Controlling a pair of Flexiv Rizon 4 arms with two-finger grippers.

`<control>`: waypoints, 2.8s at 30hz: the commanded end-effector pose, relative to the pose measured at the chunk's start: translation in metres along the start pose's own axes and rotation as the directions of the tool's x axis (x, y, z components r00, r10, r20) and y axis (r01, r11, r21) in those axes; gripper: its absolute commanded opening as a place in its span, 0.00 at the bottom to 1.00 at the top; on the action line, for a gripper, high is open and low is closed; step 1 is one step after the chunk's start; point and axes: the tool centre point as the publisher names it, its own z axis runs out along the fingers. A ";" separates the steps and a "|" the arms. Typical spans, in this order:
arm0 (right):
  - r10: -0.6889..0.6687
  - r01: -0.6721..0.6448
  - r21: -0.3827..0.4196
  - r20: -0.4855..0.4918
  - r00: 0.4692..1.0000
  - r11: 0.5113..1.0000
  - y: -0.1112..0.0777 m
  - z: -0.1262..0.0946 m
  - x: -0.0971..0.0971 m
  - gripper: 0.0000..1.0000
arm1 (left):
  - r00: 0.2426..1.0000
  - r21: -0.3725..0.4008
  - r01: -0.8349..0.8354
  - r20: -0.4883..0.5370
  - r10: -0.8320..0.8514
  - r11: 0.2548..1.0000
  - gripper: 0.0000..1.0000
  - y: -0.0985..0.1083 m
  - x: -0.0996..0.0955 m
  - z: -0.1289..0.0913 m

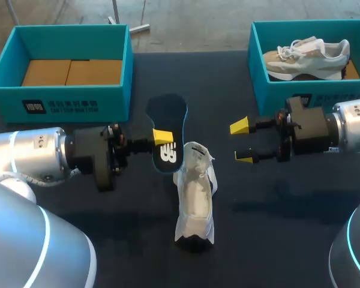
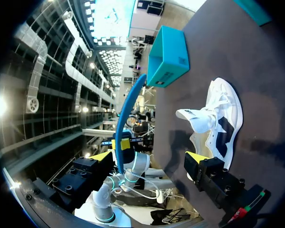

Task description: Take the shoe out of the shoebox, open the shoe tongue, remove and reinsert the insole, then place the shoe into the shoebox

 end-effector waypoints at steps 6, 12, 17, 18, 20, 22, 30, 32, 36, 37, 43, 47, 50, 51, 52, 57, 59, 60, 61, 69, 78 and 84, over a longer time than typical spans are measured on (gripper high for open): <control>0.001 -0.001 -0.002 0.003 1.000 1.000 -0.001 0.001 0.000 1.00 | 0.997 -0.017 -0.081 -0.011 0.081 0.997 0.00 0.005 0.023 0.016; 0.001 -0.001 -0.002 0.003 1.000 1.000 -0.001 0.001 0.000 1.00 | 0.996 -0.018 -0.087 -0.022 0.087 0.996 0.00 0.002 0.028 0.022; 0.001 -0.001 -0.002 0.003 1.000 1.000 -0.001 0.001 0.000 1.00 | 0.993 -0.009 -0.118 -0.025 0.117 0.993 0.00 -0.002 0.029 0.025; 0.001 -0.001 -0.002 0.003 1.000 1.000 -0.001 0.001 0.000 1.00 | 0.993 -0.009 -0.119 -0.025 0.119 0.993 0.00 -0.002 0.029 0.026; 0.001 -0.001 -0.002 0.003 1.000 1.000 -0.001 0.001 0.000 1.00 | 0.992 -0.006 -0.121 -0.021 0.121 0.993 0.00 -0.004 0.029 0.027; 0.001 -0.001 -0.002 0.003 1.000 1.000 -0.001 0.001 0.000 1.00 | 0.991 0.000 -0.130 -0.021 0.130 0.992 0.00 -0.006 0.028 0.028; -0.006 0.006 0.002 0.002 1.000 1.000 0.001 0.002 0.003 1.00 | 0.992 0.017 -0.121 -0.034 0.122 0.993 0.00 -0.008 0.027 0.029; -0.017 0.017 0.000 0.004 1.000 1.000 0.002 0.003 0.006 1.00 | 0.992 0.017 -0.121 -0.034 0.122 0.993 0.00 -0.008 0.027 0.029; -0.034 0.034 -0.001 -0.002 0.999 0.999 0.008 0.007 0.010 1.00 | 0.992 0.017 -0.121 -0.034 0.122 0.993 0.00 -0.008 0.027 0.029; -0.035 0.035 0.000 -0.004 0.999 0.999 0.011 0.010 0.011 1.00 | 0.992 0.017 -0.121 -0.034 0.122 0.993 0.00 -0.008 0.027 0.029; -0.024 0.024 0.037 -0.005 1.000 0.999 0.028 0.025 0.008 1.00 | 0.992 0.017 -0.121 -0.034 0.122 0.993 0.00 -0.008 0.027 0.029; -0.029 0.029 0.052 -0.007 1.000 0.998 0.037 0.033 0.007 1.00 | 0.992 0.017 -0.121 -0.034 0.122 0.993 0.00 -0.008 0.027 0.029; -0.041 0.041 0.058 -0.011 0.999 0.997 0.042 0.037 0.010 1.00 | 0.992 0.017 -0.121 -0.034 0.122 0.993 0.00 -0.008 0.027 0.029; -0.044 0.045 0.060 -0.011 0.999 0.997 0.044 0.038 0.011 1.00 | 0.992 0.017 -0.121 -0.034 0.122 0.993 0.00 -0.008 0.027 0.029; -0.046 0.046 0.061 -0.010 0.999 0.997 0.045 0.039 0.012 1.00 | 0.992 0.017 -0.121 -0.034 0.122 0.993 0.00 -0.008 0.027 0.029; -0.055 0.056 0.065 -0.009 0.998 0.996 0.049 0.042 0.016 1.00 | 0.991 0.017 -0.128 -0.030 0.129 0.992 0.00 -0.009 0.026 0.031; -0.057 0.057 0.066 -0.010 0.998 0.996 0.049 0.044 0.016 1.00 | 0.990 0.021 -0.138 -0.031 0.138 0.990 0.00 -0.010 0.026 0.032; -0.058 0.059 0.070 -0.013 0.998 0.996 0.050 0.045 0.016 1.00 | 0.990 0.022 -0.139 -0.031 0.140 0.990 0.00 -0.010 0.026 0.033; -0.058 0.059 0.071 -0.013 0.998 0.996 0.050 0.046 0.016 1.00 | 0.989 0.024 -0.143 -0.032 0.144 0.989 0.00 -0.011 0.026 0.034; -0.062 0.063 0.083 -0.024 0.998 0.995 0.050 0.054 0.015 1.00 | 0.986 0.022 -0.162 -0.041 0.162 0.987 0.00 -0.010 0.028 0.040; -0.070 0.073 0.084 -0.033 0.997 0.994 0.050 0.065 0.017 0.92 | 0.983 0.014 -0.174 -0.061 0.174 0.985 0.00 -0.007 0.033 0.044; -0.029 0.032 0.094 -0.031 0.999 0.995 0.050 0.072 0.017 0.85 | 0.983 0.014 -0.174 -0.061 0.174 0.985 0.00 -0.007 0.033 0.044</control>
